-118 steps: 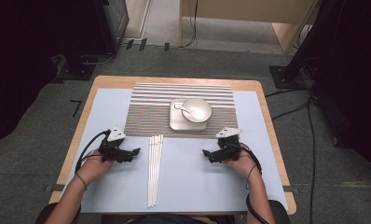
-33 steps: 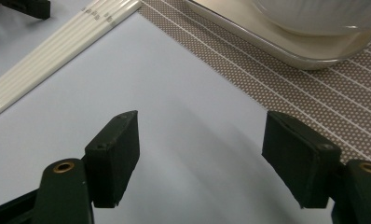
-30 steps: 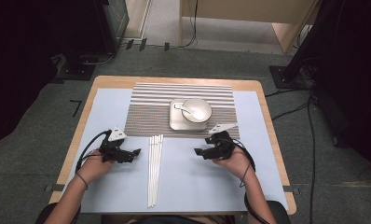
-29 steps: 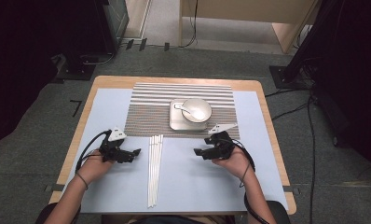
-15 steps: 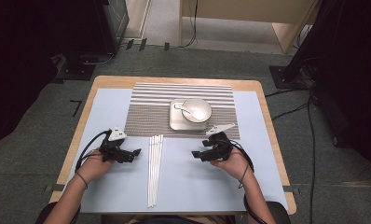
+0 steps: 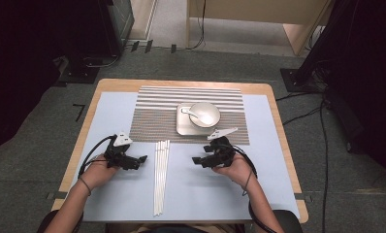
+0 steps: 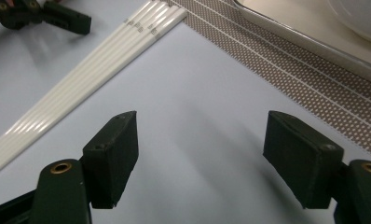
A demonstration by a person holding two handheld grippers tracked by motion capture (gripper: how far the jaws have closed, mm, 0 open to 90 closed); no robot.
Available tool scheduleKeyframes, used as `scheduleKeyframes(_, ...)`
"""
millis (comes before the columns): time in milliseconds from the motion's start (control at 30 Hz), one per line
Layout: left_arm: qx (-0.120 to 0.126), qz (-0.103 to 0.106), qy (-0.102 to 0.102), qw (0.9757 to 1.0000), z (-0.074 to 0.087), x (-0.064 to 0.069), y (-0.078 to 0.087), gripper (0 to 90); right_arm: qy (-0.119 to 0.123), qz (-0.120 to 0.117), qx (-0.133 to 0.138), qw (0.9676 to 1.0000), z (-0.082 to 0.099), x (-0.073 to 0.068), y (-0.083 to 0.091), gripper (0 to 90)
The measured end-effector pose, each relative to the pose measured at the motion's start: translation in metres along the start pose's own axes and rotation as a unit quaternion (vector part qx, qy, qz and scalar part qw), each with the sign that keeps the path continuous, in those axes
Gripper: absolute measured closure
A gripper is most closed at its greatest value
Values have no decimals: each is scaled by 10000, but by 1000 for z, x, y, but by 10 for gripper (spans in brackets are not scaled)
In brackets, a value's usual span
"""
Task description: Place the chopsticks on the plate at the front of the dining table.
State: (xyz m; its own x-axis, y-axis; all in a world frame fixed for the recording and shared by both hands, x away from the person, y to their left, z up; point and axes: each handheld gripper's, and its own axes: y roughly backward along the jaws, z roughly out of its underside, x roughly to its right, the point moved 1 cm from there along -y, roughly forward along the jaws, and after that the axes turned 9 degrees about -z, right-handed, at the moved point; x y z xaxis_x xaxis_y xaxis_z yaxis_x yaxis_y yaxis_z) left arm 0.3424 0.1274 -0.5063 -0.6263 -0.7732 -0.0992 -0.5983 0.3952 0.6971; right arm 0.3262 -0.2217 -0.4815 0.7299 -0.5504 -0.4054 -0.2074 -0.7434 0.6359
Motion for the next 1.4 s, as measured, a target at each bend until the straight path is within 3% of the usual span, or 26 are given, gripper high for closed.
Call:
scheduleKeyframes(233, -15, 24, -14, 10000, 0, 0, -1, 19, -207, -95, 30, 9997, -4, -1, -2, 277)
scheduleKeyframes(367, -14, 24, -15, 10000, 0, 0, -1, 19, -232, -33, -128, 9996, -4, -5, -7, 280)
scheduleKeyframes(500, -11, 23, -18, 10000, 0, 0, -1, 18, -82, 12, -190, 9998, -4, -10, -11, 273)
scheduleKeyframes(600, -13, 21, -17, 10000, 0, 0, -1, 16, -226, 186, -370, 9989, -6, -14, -14, 283)
scheduleKeyframes(967, -12, 17, -17, 10000, 0, 1, -1, 14, -293, 205, -654, 9972, -16, -14, -21, 281)
scheduleKeyframes(1167, -12, 16, -18, 10000, 0, 1, -1, 14, -222, 129, -662, 9975, -24, -15, -22, 286)
scheduleKeyframes(1267, -13, 16, -20, 10000, 0, 1, -1, 14, -370, 79, -673, 9970, -27, -14, -22, 291)
scheduleKeyframes(1400, -12, 15, -19, 10000, 0, 1, -1, 14, -347, 82, -650, 9973, -31, -14, -23, 291)
